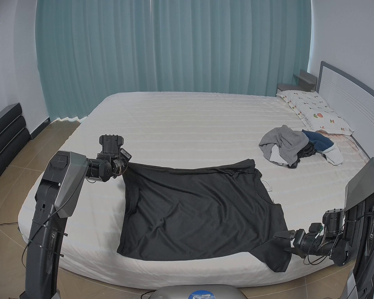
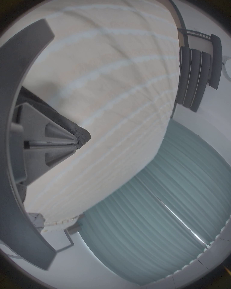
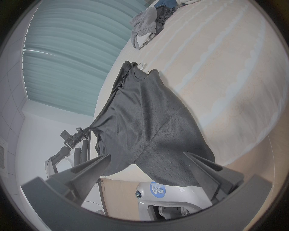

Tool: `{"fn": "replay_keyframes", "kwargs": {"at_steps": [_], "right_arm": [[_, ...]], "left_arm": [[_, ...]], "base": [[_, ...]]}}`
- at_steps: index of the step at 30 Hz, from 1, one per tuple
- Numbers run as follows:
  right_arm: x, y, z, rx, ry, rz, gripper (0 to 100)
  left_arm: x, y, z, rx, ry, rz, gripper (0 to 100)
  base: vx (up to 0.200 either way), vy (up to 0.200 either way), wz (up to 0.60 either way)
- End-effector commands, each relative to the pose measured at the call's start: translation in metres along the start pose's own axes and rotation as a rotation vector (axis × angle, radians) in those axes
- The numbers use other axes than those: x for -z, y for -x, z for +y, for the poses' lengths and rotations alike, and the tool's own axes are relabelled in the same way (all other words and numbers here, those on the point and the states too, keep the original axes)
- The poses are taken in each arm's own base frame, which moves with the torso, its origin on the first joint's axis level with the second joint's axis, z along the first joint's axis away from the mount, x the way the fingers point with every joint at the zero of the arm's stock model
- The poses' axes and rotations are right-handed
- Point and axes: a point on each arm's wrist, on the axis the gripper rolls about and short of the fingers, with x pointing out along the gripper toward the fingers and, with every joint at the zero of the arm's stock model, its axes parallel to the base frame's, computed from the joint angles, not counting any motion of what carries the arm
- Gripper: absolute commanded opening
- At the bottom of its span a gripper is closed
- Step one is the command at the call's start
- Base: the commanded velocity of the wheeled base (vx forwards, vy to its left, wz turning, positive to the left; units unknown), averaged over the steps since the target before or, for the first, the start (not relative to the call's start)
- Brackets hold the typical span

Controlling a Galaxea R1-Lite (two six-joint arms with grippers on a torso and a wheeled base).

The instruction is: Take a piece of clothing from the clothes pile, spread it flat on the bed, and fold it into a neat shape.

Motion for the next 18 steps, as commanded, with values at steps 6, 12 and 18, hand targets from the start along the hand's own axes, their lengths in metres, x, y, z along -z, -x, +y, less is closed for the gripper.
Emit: {"fn": "replay_keyframes", "kwargs": {"at_steps": [6,12,18], "right_arm": [[-0.001,0.0,0.001,-0.007,0.005,-0.006,100],[-0.001,0.0,0.001,-0.007,0.005,-0.006,100],[-0.001,0.0,0.001,-0.007,0.005,-0.006,100]], "left_arm": [[0.009,-0.012,0.007,0.072,0.019,-0.055,100],[0.009,-0.014,0.009,0.066,0.019,-0.063,100],[0.0,0.0,0.011,0.012,0.008,-0.033,100]], "base": [[0.0,0.0,0.0],[0.0,0.0,0.0],[0.0,0.0,0.0]]}}
